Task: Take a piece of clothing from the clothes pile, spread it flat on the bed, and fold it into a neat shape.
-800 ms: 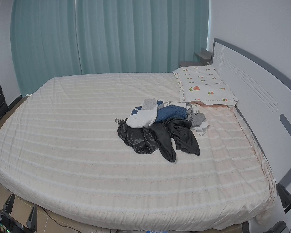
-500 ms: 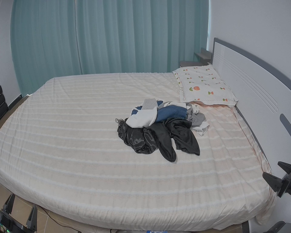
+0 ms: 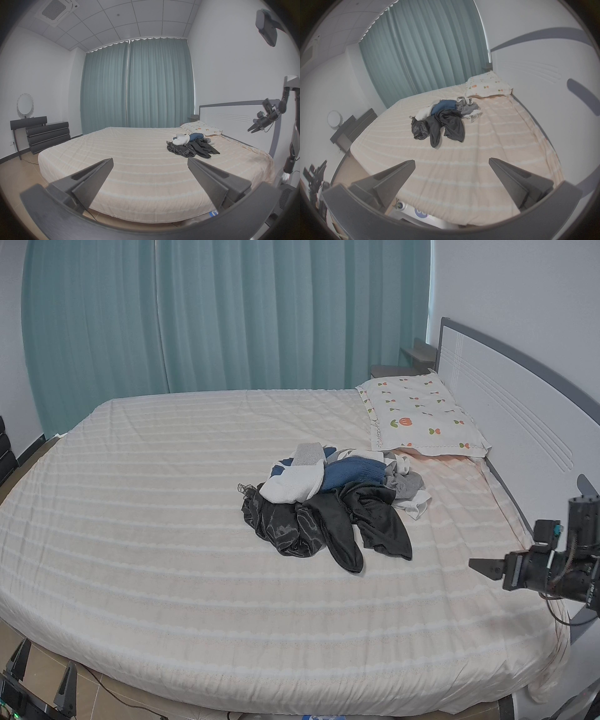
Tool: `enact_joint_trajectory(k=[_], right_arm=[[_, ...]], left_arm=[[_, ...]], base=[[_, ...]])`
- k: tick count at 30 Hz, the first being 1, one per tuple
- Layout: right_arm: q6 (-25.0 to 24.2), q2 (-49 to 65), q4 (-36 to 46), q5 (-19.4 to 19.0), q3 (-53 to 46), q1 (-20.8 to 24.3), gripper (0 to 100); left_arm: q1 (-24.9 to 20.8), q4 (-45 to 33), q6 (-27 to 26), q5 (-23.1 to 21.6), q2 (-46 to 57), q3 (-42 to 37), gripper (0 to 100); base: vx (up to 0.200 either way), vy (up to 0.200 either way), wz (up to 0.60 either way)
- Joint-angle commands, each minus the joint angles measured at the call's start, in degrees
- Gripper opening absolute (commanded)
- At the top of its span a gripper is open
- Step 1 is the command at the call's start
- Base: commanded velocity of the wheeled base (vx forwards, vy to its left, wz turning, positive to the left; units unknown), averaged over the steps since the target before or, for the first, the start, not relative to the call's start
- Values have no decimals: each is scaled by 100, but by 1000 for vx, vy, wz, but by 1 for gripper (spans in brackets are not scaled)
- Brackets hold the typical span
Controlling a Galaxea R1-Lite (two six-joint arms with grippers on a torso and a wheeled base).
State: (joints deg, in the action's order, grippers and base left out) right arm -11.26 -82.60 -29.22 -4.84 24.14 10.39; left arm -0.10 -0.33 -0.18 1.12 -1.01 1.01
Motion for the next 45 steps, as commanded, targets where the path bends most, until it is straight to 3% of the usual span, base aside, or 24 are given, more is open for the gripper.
enact_joint_trajectory(k=[1, 17, 45], right_arm=[[-904, -3420, -1103, 458, 1831, 429, 100], [-1545, -5512, -347, 765, 4626, 447, 100], [-1616, -7314, 347, 923, 7386, 412, 100]], left_arm=[[1, -2, 1, 2, 101, -101, 100], [1, -2, 1, 2, 101, -101, 100], [1, -2, 1, 2, 101, -101, 100]], base=[[0, 0, 0], [0, 0, 0], [0, 0, 0]])
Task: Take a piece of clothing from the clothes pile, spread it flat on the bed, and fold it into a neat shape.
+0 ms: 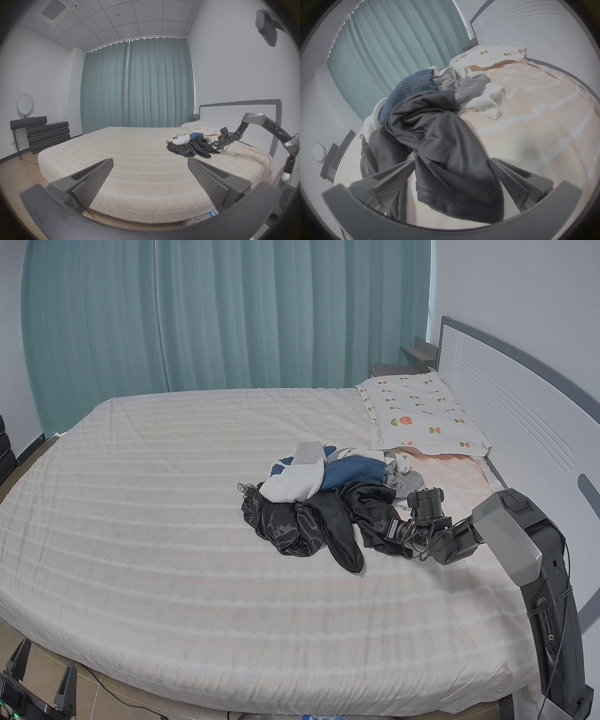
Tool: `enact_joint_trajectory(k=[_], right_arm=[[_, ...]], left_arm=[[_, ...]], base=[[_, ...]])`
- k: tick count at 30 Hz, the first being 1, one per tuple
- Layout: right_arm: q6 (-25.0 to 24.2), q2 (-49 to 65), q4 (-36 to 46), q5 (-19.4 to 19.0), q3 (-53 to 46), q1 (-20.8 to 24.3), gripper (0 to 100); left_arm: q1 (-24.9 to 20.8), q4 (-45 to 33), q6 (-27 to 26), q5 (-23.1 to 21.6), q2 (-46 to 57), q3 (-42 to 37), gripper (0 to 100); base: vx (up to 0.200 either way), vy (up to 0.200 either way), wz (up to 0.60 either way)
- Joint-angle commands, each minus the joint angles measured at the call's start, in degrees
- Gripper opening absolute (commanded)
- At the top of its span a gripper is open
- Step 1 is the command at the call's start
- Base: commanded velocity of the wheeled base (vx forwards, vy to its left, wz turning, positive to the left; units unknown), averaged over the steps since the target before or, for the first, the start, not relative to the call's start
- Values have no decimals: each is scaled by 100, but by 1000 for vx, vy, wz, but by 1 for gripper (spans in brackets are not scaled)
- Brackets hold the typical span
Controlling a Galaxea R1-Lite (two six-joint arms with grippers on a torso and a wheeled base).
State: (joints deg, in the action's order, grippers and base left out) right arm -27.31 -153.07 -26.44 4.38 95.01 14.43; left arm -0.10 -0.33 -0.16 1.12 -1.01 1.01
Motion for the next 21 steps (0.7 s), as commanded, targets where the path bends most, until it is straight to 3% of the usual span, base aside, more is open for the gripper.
enact_joint_trajectory(k=[1, 5, 6, 14, 21], right_arm=[[-91, -329, 122, 2, 422, 7, 100], [-99, -443, 69, 2, 439, 7, 100], [-99, -452, 51, 2, 448, -2, 0], [-504, -4, -239, -7, 105, -20, 0], [-530, 1253, -757, -315, -2031, -20, 0]], left_arm=[[1, -2, -2, 2, 101, -101, 100], [1, -2, -2, 2, 101, -101, 100], [1, -2, -2, 2, 101, -101, 100], [1, -2, -2, 2, 101, -101, 100], [1, -2, -2, 2, 101, -101, 100]], base=[[0, 0, 0], [0, 0, 0], [0, 0, 0], [0, 0, 0], [0, 0, 0]])
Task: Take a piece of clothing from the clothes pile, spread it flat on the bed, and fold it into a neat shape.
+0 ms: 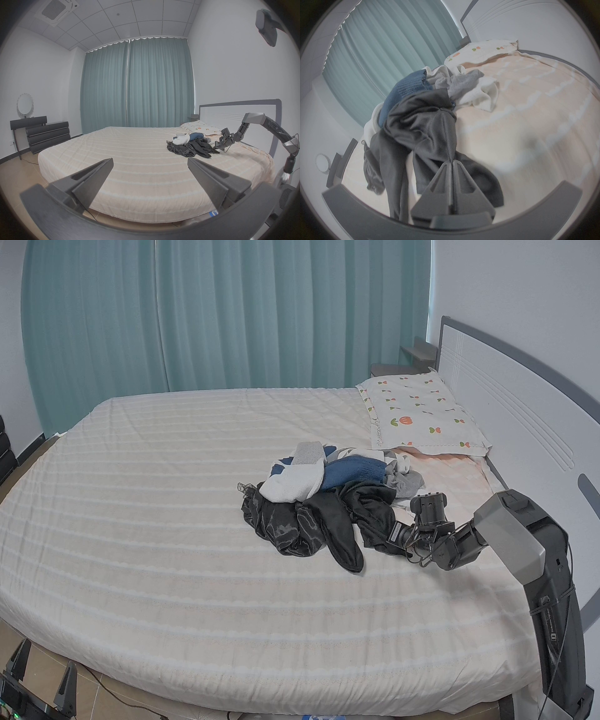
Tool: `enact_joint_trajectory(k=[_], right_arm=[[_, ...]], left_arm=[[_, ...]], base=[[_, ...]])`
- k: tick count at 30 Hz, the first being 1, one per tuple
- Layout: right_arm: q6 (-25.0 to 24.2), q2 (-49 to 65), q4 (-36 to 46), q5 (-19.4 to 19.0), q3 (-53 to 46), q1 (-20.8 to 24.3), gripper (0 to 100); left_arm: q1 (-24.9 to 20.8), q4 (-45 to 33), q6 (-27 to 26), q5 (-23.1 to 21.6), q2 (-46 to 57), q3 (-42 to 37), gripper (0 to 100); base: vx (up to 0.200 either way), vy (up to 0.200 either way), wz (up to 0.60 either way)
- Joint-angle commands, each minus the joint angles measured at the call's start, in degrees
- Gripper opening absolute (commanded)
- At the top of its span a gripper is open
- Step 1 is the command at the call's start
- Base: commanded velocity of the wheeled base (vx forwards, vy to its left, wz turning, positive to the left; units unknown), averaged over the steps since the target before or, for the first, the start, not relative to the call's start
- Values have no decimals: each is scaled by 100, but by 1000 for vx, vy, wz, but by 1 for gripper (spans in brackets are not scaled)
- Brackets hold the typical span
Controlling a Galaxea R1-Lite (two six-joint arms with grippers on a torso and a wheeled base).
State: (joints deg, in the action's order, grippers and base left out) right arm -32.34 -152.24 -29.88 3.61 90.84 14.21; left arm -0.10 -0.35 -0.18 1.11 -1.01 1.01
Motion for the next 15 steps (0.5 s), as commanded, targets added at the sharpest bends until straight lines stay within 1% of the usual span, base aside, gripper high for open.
enact_joint_trajectory(k=[1, 2, 4, 6, 8, 9, 11, 12, 13, 14, 15], right_arm=[[-27, 1170, -413, -238, -1614, 2, 0], [-27, 1697, -844, -431, -2581, 29, 0], [-27, 2102, -1266, -581, -3319, 64, 0], [-27, 2339, -1644, -616, -3776, 134, 0], [-27, 2453, -1811, -563, -4022, 169, 0], [-35, 2497, -1837, -545, -4127, 169, 0], [-35, 2752, -1916, -528, -4664, 178, 0], [-35, 2752, -1916, -528, -4664, 178, 0], [-62, 3033, -1978, -545, -5068, 205, 0], [-62, 3121, -1987, -554, -5173, 222, 0], [-123, 3490, -2022, -572, -5604, 336, 0]], left_arm=[[1, 0, 1, 3, 101, -101, 100], [1, 0, 1, 3, 101, -101, 100], [1, 0, 1, 3, 101, -101, 100], [1, 0, 1, 3, 101, -101, 100], [1, 0, 1, 3, 101, -101, 100], [1, 0, 1, 3, 101, -101, 100], [1, 0, 1, 3, 101, -101, 100], [1, 0, 1, 3, 101, -101, 100], [1, 0, 1, 3, 101, -101, 100], [1, 0, 1, 3, 101, -101, 100], [1, 0, 1, 3, 101, -101, 100]], base=[[0, 0, 0], [0, 0, 0], [0, 0, 0], [0, 0, 0], [0, 0, 0], [0, 0, 0], [0, 0, 0], [0, 0, 0], [0, 0, 0], [0, 0, 0], [0, 0, 0]])
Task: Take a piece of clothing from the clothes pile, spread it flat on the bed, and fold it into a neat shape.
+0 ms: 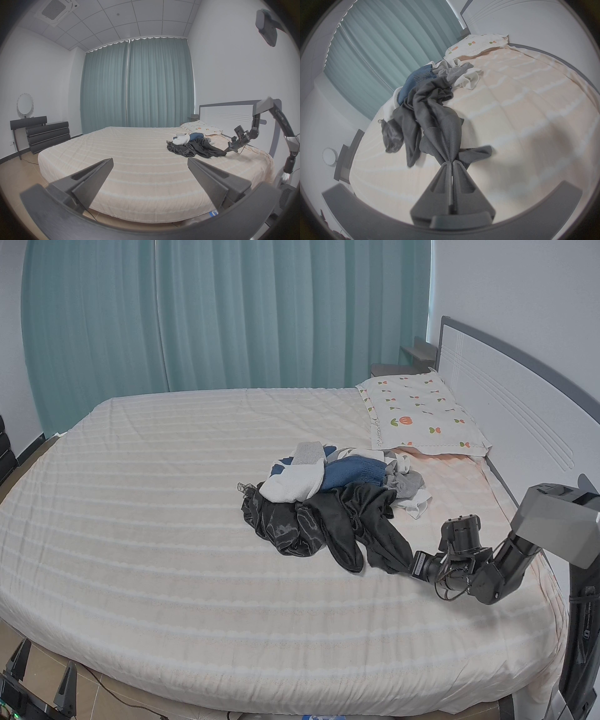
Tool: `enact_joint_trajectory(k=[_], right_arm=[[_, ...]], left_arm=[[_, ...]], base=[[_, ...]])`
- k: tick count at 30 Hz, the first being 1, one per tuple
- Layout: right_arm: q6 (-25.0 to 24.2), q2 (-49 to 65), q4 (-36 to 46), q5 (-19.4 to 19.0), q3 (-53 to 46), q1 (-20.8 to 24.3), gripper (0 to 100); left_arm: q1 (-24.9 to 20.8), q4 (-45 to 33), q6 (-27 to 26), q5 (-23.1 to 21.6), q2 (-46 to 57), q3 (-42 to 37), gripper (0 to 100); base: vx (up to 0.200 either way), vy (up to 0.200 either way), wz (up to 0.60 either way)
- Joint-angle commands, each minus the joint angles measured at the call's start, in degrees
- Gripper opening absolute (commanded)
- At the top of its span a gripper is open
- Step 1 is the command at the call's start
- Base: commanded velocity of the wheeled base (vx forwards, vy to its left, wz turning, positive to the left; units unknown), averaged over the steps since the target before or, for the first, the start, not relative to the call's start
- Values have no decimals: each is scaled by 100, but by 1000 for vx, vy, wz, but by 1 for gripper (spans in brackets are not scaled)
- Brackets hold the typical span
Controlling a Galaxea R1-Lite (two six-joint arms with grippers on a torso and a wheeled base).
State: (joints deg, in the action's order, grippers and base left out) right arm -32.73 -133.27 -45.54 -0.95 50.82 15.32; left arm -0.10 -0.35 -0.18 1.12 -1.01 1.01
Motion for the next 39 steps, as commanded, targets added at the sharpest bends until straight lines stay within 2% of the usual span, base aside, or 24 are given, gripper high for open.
enact_joint_trajectory(k=[1, 5, 7, 8, 15, 18, 22, 24, 25, 27, 28, 29, 32, 34, 37, 39], right_arm=[[-163, 1831, -464, -125, -1839, 305, 0], [-524, 2551, -464, -37, -2656, 726, 0], [-585, 2710, -464, 34, -2859, 797, 0], [-699, 2982, -464, 201, -3087, 858, 0], [-937, 3703, -455, 227, -3738, 630, 0], [-963, 3694, -473, 209, -3931, 603, 0], [-1007, 3738, -508, 201, -3966, 603, 0], [-1315, 3773, -534, 183, -4098, 665, 0], [-1332, 3773, -534, 174, -4151, 665, 0], [-1367, 3791, -543, 174, -4186, 665, 0], [-1367, 3791, -543, 174, -4186, 665, 0], [-1376, 3843, -534, 174, -4221, 674, 0], [-1394, 3984, -570, 121, -4432, 621, 0], [-1420, 3975, -693, 60, -4493, 586, 0], [-1614, 3958, -1053, 42, -4731, 568, 0], [-1666, 3914, -1273, 51, -4819, 542, 0]], left_arm=[[1, 0, 1, 2, 101, -101, 100], [1, 0, 1, 2, 101, -101, 100], [1, 0, 1, 2, 101, -101, 100], [1, 0, 1, 2, 101, -101, 100], [1, 0, -52, -7, 101, -101, 100], [1, 9, 9, -33, 101, -92, 100], [1, 27, -193, -68, 101, -101, 100], [1, 88, -254, -297, 101, 31, 100], [-17, 211, -184, -393, -39, 373, 100], [-34, 475, 361, -455, -1015, 1569, 100], [-34, 475, 361, -455, -1015, 1569, 100], [-25, 484, 739, -639, -1885, 1999, 100], [-254, 589, 80, -1439, -3625, 2070, 100], [-386, 712, -87, -1633, -4583, 2070, 100], [-1027, 1740, 62, -1641, -6236, 2035, 100], [-1396, 2611, 449, -1606, -7290, 2043, 100]], base=[[0, 0, 0], [0, 0, 0], [0, 0, 0], [0, 0, 0], [0, 0, 0], [0, 0, 0], [0, 0, 0], [0, 0, 0], [0, 0, 0], [0, 0, 0], [0, 0, 0], [0, 0, 0], [0, 0, 0], [0, 0, 0], [0, 0, 0], [0, 0, 0]])
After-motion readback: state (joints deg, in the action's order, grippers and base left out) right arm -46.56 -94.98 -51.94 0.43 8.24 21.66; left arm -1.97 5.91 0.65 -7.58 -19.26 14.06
